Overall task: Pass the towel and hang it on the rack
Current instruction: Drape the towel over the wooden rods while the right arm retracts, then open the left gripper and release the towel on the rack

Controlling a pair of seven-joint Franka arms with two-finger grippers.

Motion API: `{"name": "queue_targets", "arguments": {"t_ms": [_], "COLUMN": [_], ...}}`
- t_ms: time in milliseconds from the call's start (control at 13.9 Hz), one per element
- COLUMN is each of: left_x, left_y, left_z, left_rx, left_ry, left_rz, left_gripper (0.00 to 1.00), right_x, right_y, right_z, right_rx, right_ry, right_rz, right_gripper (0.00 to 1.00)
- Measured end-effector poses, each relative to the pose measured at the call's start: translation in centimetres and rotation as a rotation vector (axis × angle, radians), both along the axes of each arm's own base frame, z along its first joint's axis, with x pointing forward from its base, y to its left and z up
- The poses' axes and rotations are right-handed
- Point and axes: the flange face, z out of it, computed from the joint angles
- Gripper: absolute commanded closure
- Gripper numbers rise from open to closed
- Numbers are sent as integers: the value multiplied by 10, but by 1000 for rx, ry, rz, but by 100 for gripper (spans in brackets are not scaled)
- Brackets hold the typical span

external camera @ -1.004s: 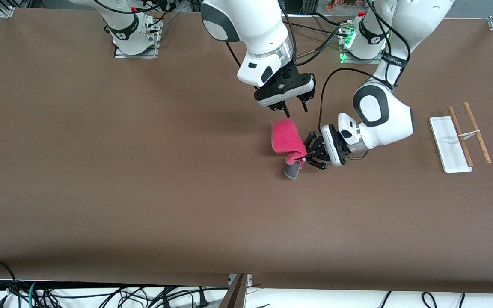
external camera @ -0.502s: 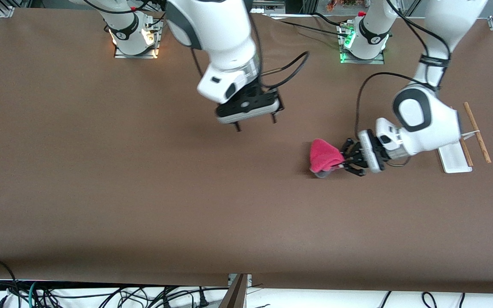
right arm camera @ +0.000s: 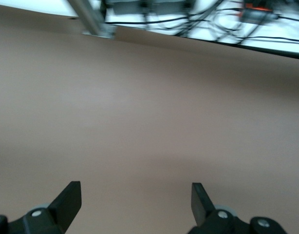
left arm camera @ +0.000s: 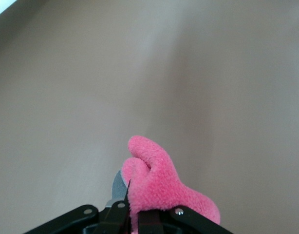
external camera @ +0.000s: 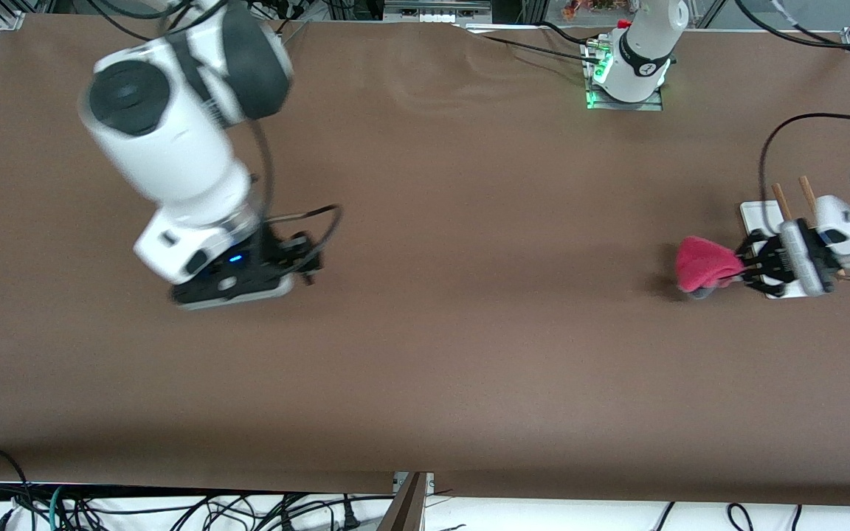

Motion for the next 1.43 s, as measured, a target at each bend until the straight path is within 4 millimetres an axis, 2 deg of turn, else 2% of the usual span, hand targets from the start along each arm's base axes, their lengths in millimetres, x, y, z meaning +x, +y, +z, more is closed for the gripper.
{"name": "queue_targets", "arguments": {"t_ms": [215,359,574,717,861,1076,1219,1435], "left_x": [-15,-33,-60,-72,-79,-94,-103,-102], "left_y": [66,103,152,172,190,220,232,230], "left_z": [17,13,-3,-9,-2,9,-3,-30], "left_rx": [49,53,51,53,70,95,89,62], "left_ry": [-40,-61,-79,-91,-124,-171,-167,-138], "left_rz": [18,29,41,43,37,30,30,23], "left_gripper": [100,100,100,100,100,100,100,100], "right_x": [21,25,14,-6,-32,-62,-75,-91], "right_y": [-98,-157,-228,-262,-278,-279,-280,-294], "right_z": [10,25,32,29,24,17,16,28], "right_rx": [-28,-39,-52,-56,-60,-65,-66,-64], "right_ry": [33,35,73,117,161,204,195,168], "right_rz": [-46,-54,-96,-141,-160,-157,-157,-183], "right_gripper": [0,0,0,0,0,0,0,0]}}
